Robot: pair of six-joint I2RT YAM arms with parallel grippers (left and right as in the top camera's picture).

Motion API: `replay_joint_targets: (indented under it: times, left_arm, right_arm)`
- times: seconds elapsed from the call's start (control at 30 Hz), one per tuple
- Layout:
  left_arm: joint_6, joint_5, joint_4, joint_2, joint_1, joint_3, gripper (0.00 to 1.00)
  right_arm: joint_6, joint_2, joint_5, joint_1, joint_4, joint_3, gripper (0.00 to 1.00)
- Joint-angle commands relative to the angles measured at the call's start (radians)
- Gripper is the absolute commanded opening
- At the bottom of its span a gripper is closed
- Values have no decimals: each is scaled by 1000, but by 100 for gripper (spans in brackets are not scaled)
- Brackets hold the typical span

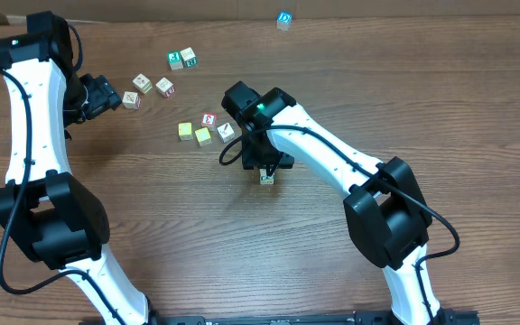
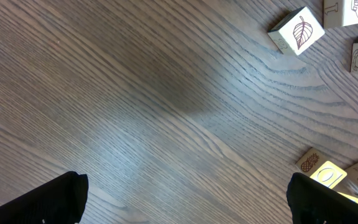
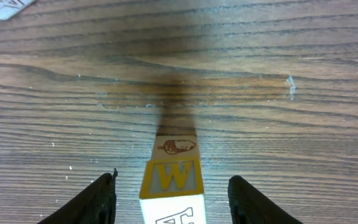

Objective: Form a tower

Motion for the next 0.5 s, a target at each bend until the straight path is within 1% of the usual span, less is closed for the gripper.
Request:
replay_joint_targets:
  times: [0.0,0.2,0.4,0.47]
  left_arm:
    - [5,3,1,-15,-2,13,99]
    - [5,2,1,-15,-2,13,100]
    - [4,3,1,-15,-2,13,100]
    - [5,3,1,-15,-2,13,99]
  right_arm:
    - [0,0,6,0,-1,-12,52]
    - [0,0,-10,0,-23,-14,44]
    - [0,0,-17,0,-23,-14,43]
    - [0,0,-18,0,-23,-14,40]
